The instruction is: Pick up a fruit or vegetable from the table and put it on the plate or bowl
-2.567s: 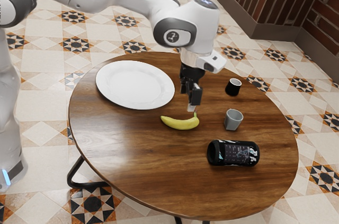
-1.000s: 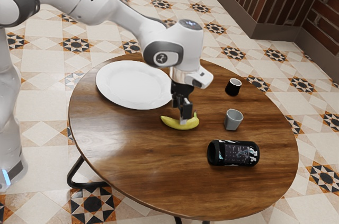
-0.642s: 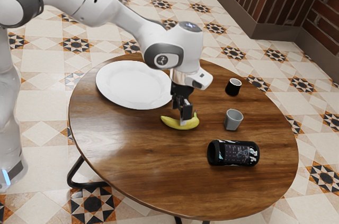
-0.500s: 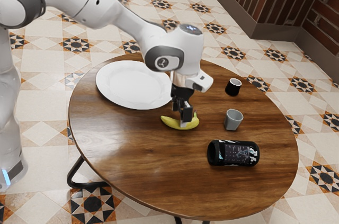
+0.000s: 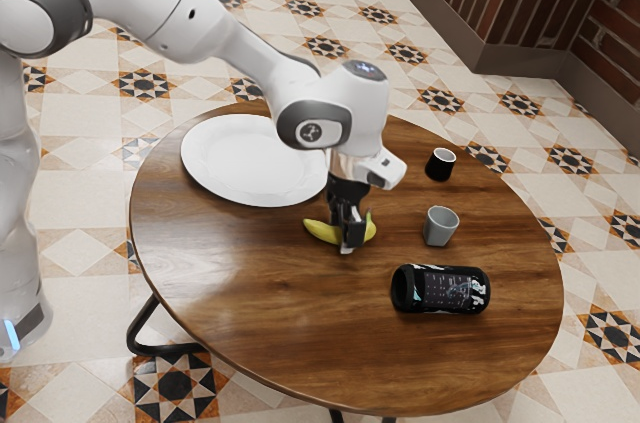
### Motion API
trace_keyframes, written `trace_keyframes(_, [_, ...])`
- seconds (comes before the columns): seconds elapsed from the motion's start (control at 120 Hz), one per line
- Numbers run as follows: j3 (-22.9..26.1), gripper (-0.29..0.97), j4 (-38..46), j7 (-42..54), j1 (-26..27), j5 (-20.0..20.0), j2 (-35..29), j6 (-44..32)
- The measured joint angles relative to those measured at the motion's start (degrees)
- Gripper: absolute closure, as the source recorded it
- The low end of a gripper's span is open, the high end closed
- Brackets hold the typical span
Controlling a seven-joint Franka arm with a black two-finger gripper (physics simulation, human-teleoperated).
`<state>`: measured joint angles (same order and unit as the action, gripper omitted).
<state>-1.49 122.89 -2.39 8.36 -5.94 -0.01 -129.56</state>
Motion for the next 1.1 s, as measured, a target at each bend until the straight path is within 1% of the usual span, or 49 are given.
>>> trace_keyframes(0.133, [-0.07, 0.43, 0.00, 0.02, 0.60, -0.04, 0.05, -0.09])
trace_keyframes(0.2, [-0.10, 0.48, 0.00, 0.15, 0.87, 0.06, 0.10, -0.39])
trace_keyframes(0.333, [-0.03, 0.50, -0.01, 0.32, 0.77, 0.23, 0.30, -0.81])
trace_keyframes(0.467, [-0.01, 0.51, 0.00, 0.41, 0.37, 0.34, -1.13, -0.88])
trace_keyframes(0.592, [1.11, 0.53, -0.07, 0.43, -1.16, 0.56, -4.75, -0.26])
trace_keyframes(0.85, [1.35, 0.54, -0.14, 0.37, -1.19, 1.39, -13.28, 3.78])
trace_keyframes(0.942, [0.51, 0.54, -0.18, 0.38, -1.99, 2.29, -15.13, 5.11])
trace_keyframes(1.1, [-3.51, 0.54, -0.11, 0.43, -2.77, 4.26, -16.26, 6.37])
